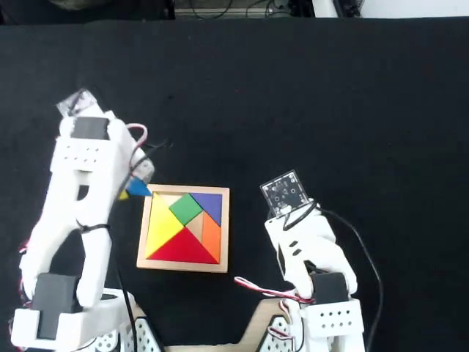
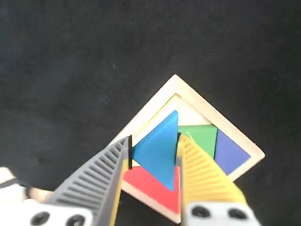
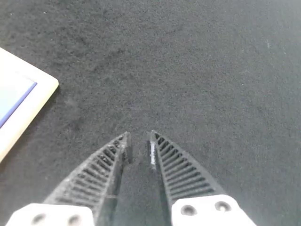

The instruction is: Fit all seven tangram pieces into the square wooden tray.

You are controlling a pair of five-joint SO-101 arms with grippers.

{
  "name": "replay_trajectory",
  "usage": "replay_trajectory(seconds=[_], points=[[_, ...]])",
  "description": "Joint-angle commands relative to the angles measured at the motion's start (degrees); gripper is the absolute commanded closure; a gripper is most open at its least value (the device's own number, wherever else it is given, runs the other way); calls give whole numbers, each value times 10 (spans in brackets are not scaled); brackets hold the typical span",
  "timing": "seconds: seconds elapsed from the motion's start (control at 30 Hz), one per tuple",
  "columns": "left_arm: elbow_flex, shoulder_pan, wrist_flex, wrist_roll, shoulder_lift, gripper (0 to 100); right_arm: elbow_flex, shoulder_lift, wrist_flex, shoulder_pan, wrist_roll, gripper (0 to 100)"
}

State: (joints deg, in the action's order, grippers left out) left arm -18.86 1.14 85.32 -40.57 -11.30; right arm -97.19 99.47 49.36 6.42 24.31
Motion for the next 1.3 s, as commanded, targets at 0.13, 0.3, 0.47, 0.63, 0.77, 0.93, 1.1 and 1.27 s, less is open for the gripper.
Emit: replay_trajectory(seconds=[0.13, 0.3, 0.47, 0.63, 0.77, 0.93, 1.1, 1.27], points=[[-150, -127, -156, -178, -19, 884, 2, 11, -2, -3, 3, 924], [-167, -126, -222, -309, -17, 884, 2, 11, -1, -3, 3, 924], [-165, -98, -238, -367, -15, 884, 2, 11, -1, -3, 4, 924], [-201, -99, -255, -371, -14, 884, 2, 11, -2, -3, 4, 924], [-213, -97, -277, -370, -14, 883, 2, 11, -2, -3, 4, 924], [-211, -99, -282, -369, -14, 880, 2, 11, 1, -3, 4, 924], [-212, -100, -281, -340, -14, 867, 2, 11, 1, -3, 4, 924], [-213, -125, -278, -297, -14, 637, 2, 11, 1, -3, 4, 924]])
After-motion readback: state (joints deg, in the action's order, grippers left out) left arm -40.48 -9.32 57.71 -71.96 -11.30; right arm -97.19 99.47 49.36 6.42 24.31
